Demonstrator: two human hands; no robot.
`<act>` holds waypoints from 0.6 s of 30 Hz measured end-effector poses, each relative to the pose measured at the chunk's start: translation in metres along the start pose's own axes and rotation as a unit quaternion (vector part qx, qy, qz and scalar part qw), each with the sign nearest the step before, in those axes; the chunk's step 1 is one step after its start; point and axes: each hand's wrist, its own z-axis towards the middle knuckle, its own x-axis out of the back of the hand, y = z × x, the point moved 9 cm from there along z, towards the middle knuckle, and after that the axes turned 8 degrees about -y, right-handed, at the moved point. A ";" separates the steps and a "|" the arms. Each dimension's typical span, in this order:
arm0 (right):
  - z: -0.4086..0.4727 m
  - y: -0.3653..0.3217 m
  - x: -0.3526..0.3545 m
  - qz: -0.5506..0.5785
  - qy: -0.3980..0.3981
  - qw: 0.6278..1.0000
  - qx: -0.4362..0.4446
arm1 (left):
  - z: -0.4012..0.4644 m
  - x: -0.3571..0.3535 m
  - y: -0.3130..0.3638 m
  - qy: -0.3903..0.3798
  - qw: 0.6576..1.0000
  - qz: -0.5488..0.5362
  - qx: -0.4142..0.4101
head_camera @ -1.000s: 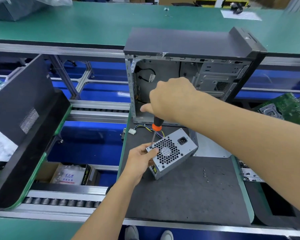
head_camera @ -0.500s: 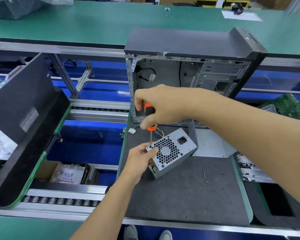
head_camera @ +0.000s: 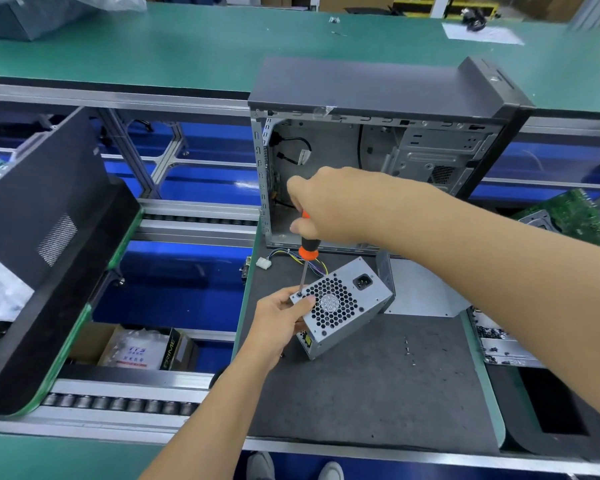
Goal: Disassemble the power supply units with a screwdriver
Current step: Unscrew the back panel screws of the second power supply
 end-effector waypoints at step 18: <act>-0.007 -0.003 0.009 -0.094 0.020 0.994 -0.058 | 0.001 0.001 -0.001 -0.001 1.000 0.008 0.003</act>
